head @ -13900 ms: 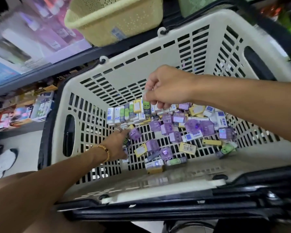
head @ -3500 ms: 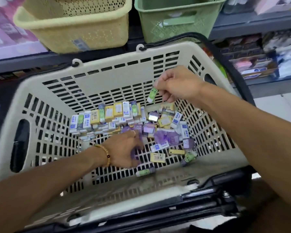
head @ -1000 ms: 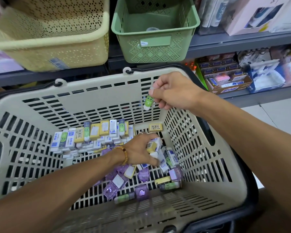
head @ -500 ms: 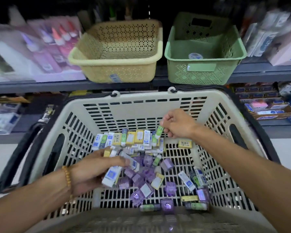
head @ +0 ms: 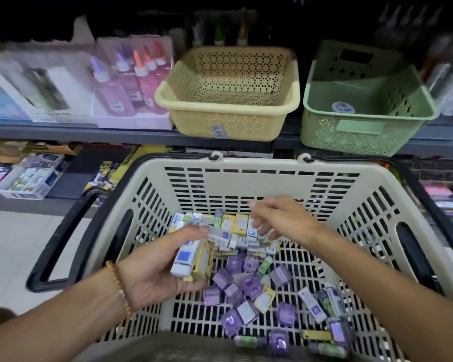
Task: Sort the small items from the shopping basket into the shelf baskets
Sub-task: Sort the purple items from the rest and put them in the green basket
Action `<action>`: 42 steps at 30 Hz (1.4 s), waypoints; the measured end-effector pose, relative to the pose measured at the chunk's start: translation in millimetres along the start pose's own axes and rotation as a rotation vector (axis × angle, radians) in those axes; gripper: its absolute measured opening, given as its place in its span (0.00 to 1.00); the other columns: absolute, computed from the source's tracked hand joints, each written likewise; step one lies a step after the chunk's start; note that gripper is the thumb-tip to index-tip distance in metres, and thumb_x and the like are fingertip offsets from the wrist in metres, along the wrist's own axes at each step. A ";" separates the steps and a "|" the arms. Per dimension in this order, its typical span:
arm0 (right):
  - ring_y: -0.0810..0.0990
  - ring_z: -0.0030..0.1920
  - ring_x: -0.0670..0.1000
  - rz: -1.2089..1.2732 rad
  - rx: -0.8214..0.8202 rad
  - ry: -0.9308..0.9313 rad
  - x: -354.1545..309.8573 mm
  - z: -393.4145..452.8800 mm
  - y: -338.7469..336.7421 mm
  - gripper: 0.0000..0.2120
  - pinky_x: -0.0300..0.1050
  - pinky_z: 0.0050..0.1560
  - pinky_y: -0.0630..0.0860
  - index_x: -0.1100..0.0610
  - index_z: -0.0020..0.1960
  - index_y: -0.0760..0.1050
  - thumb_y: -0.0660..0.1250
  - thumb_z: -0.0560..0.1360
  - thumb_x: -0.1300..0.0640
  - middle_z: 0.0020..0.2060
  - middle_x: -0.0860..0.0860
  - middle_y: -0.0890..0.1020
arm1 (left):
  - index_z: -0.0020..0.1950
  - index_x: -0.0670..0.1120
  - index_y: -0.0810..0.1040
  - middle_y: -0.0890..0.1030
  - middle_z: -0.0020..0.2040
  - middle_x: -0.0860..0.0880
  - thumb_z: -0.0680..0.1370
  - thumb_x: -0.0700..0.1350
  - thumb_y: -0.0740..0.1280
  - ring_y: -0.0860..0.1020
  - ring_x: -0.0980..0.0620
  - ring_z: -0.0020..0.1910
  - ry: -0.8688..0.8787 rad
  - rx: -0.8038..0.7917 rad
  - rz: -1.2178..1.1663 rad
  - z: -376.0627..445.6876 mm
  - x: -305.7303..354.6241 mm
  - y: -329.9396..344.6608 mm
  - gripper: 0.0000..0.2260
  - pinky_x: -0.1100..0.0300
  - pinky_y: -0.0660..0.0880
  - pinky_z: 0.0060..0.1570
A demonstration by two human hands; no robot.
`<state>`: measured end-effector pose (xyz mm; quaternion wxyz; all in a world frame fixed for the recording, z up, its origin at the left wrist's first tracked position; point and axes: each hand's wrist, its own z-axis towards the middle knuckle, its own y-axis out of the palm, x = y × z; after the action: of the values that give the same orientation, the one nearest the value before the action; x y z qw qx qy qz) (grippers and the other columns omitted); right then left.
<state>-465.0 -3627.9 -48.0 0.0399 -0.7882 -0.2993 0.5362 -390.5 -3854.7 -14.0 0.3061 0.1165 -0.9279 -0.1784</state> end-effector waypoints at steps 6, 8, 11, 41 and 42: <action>0.81 0.36 0.48 0.234 -0.413 0.013 -22.8 -19.2 21.7 0.07 0.38 0.36 0.77 0.60 0.52 0.80 0.67 0.79 0.58 0.35 0.50 0.83 | 0.40 0.44 0.86 0.77 0.38 0.44 0.59 0.46 0.80 0.73 0.48 0.32 -0.006 0.011 -0.015 -0.6 0.1 1.6 0.13 0.55 0.76 0.33; 0.77 0.32 0.46 0.332 -0.384 0.042 -20.3 -16.1 17.4 0.07 0.37 0.33 0.75 0.64 0.53 0.80 0.66 0.79 0.63 0.35 0.53 0.81 | 0.40 0.44 0.86 0.77 0.39 0.44 0.58 0.45 0.80 0.73 0.49 0.33 -0.012 0.031 -0.039 -1.1 -0.9 -0.6 0.13 0.55 0.76 0.34; 0.77 0.31 0.47 0.435 -0.255 0.110 -13.0 -9.2 3.0 0.08 0.39 0.32 0.75 0.64 0.55 0.80 0.64 0.79 0.64 0.38 0.56 0.81 | 0.40 0.44 0.85 0.77 0.43 0.43 0.59 0.44 0.80 0.73 0.48 0.35 0.004 0.065 -0.083 -2.0 0.2 -2.9 0.12 0.55 0.74 0.35; 0.83 0.40 0.46 0.168 -0.322 -0.243 -60.0 8.1 75.8 0.06 0.39 0.40 0.78 0.43 0.51 0.81 0.68 0.78 0.53 0.47 0.46 0.84 | 0.42 0.44 0.82 0.73 0.52 0.40 0.62 0.49 0.77 0.73 0.46 0.38 0.083 0.045 -0.314 -38.4 1.1 -17.5 0.13 0.58 0.74 0.31; 0.83 0.40 0.46 0.154 -0.331 -0.263 -62.1 2.6 75.3 0.07 0.38 0.40 0.78 0.45 0.53 0.81 0.69 0.77 0.53 0.47 0.46 0.83 | 0.45 0.44 0.81 0.73 0.52 0.40 0.62 0.49 0.77 0.73 0.46 0.38 0.075 0.040 -0.296 -37.1 1.1 -16.7 0.16 0.58 0.74 0.31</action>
<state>-450.2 -3722.2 -27.1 -0.1705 -0.7277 -0.3250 0.5794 -366.9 -3879.9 7.7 0.3086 0.2648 -0.8917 -0.1987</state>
